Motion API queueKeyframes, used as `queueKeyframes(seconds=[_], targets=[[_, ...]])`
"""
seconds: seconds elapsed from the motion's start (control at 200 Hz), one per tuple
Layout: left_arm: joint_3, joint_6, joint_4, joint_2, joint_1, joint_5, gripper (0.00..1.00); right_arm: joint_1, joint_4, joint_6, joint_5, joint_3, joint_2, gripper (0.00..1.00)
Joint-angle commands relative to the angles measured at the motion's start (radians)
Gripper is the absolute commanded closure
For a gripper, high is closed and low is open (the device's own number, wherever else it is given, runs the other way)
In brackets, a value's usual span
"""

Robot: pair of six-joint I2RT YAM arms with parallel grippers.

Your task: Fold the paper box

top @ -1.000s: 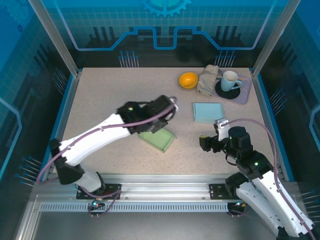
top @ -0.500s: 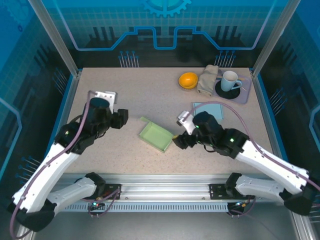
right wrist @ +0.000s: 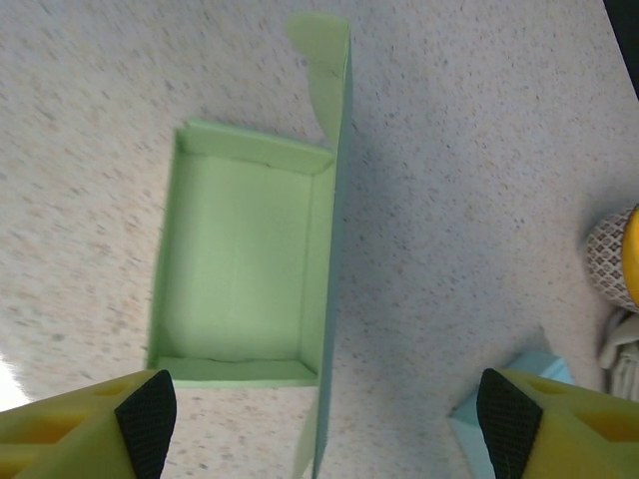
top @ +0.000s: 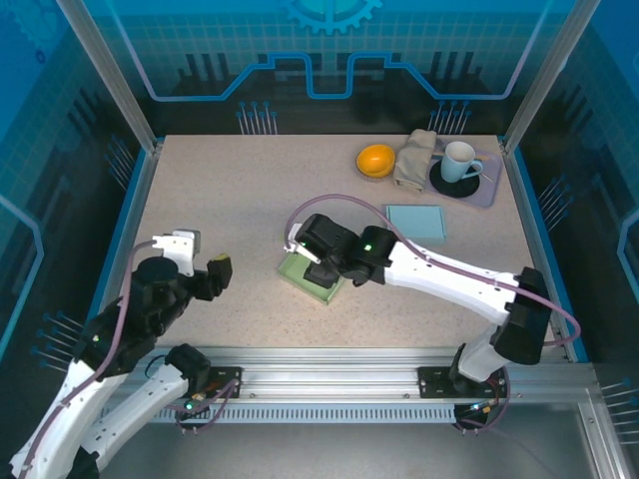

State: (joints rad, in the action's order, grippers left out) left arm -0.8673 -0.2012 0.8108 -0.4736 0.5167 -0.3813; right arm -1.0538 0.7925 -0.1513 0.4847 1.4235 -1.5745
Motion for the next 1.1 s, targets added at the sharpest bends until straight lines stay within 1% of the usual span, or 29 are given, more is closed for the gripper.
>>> queueKeyframes(seconds=[0.0,0.12,0.29,0.32,0.33,0.335,0.345,0.4,0.45,0.475,0.545,0.61,0.7,0.825,0.9,0.985,1.09], targets=[[0.026,0.005,-0.007,0.004,-0.007,-0.004,0.25,0.02,0.067,-0.098,0.083,0.057,-0.059,0.22],[0.033,0.012,-0.01,0.0,-0.007,0.031,0.25,0.059,0.076,-0.107,0.067,0.087,-0.102,0.3],[0.049,0.014,-0.02,0.0,-0.006,0.048,0.24,0.078,0.087,-0.145,0.007,0.105,-0.157,0.48],[0.048,0.011,-0.021,0.0,-0.006,0.05,0.24,0.081,0.079,-0.167,-0.01,0.094,-0.16,0.56],[0.048,0.01,-0.022,0.0,-0.006,0.052,0.24,0.083,0.072,-0.178,-0.016,0.086,-0.159,0.61],[0.048,0.01,-0.023,0.0,-0.006,0.052,0.24,0.083,0.072,-0.178,-0.016,0.086,-0.159,0.61],[0.048,0.008,-0.023,0.0,-0.006,0.052,0.24,0.085,0.065,-0.19,-0.021,0.077,-0.157,0.66],[0.044,-0.009,-0.023,0.0,-0.007,0.056,0.24,0.101,0.032,-0.228,-0.031,0.044,-0.143,0.86],[0.034,-0.045,-0.012,-0.002,-0.007,0.057,0.24,0.123,0.014,-0.251,-0.058,0.024,-0.119,0.97],[0.026,-0.069,-0.005,-0.006,-0.007,0.06,0.24,0.136,0.005,-0.261,-0.076,0.016,-0.105,1.0],[0.009,-0.161,0.019,-0.02,-0.007,0.062,0.24,0.169,-0.015,-0.297,-0.129,-0.006,-0.061,1.0],[0.007,-0.241,0.015,-0.041,-0.006,0.1,0.23,0.19,-0.028,-0.353,-0.178,-0.025,-0.009,1.0],[0.018,-0.349,-0.026,-0.084,-0.006,0.149,0.23,0.201,-0.056,-0.457,-0.201,-0.066,0.057,1.0],[0.021,-0.491,-0.102,-0.168,-0.006,0.172,0.23,0.206,-0.108,-0.571,-0.237,-0.127,0.157,1.0],[0.0,-0.567,-0.15,-0.23,-0.006,0.177,0.23,0.211,-0.142,-0.588,-0.268,-0.155,0.212,1.0],[-0.043,-0.633,-0.201,-0.322,-0.007,0.216,0.21,0.209,-0.162,-0.598,-0.305,-0.175,0.259,1.0],[-0.135,-0.716,-0.209,-0.454,-0.007,0.266,0.19,0.204,-0.202,-0.602,-0.306,-0.213,0.299,1.0]])
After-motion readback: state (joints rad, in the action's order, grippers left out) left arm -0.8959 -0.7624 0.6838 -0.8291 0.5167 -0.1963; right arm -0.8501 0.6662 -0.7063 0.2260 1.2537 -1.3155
